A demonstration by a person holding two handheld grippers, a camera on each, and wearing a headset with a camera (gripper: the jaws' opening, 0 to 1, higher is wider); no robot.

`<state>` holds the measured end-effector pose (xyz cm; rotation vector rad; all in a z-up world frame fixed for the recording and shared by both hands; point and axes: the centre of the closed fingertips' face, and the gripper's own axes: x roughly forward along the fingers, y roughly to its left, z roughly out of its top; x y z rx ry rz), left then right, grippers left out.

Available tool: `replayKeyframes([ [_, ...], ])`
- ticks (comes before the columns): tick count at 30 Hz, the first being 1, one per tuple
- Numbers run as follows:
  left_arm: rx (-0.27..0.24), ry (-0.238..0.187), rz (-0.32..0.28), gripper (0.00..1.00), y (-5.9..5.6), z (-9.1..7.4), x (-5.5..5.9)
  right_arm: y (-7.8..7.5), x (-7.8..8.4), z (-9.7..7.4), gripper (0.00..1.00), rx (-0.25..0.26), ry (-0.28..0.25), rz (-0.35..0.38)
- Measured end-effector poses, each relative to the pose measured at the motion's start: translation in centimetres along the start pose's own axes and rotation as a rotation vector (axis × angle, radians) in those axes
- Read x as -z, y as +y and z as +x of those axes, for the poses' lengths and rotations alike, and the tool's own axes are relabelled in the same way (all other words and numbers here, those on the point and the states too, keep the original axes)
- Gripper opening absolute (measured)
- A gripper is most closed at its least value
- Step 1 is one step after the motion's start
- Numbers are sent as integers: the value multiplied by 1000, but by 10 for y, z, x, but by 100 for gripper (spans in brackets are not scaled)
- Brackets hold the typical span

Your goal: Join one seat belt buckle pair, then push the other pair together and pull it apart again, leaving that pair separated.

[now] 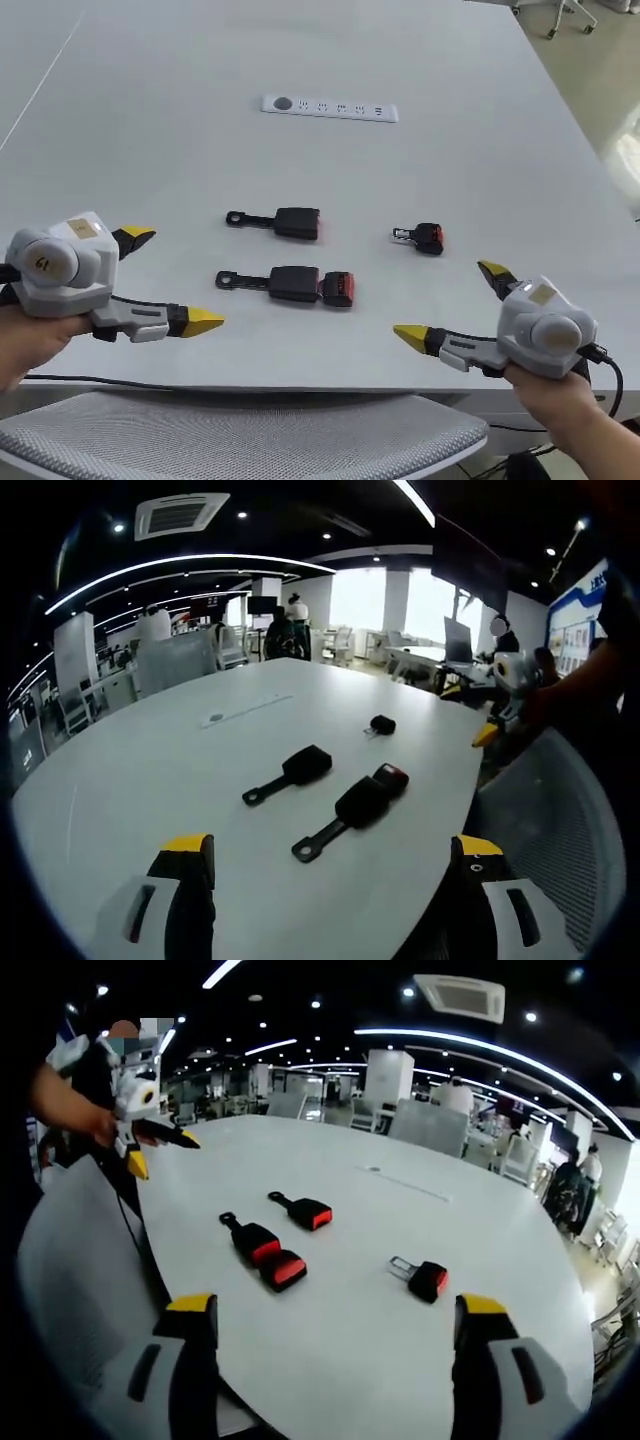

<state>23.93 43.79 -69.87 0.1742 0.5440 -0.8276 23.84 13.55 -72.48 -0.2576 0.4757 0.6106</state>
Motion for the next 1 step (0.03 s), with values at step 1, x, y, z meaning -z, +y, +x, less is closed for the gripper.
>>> replayKeyframes([
  [1,-1,1,-2,100,0,-1,1,0,1,0,100,0,2,0],
])
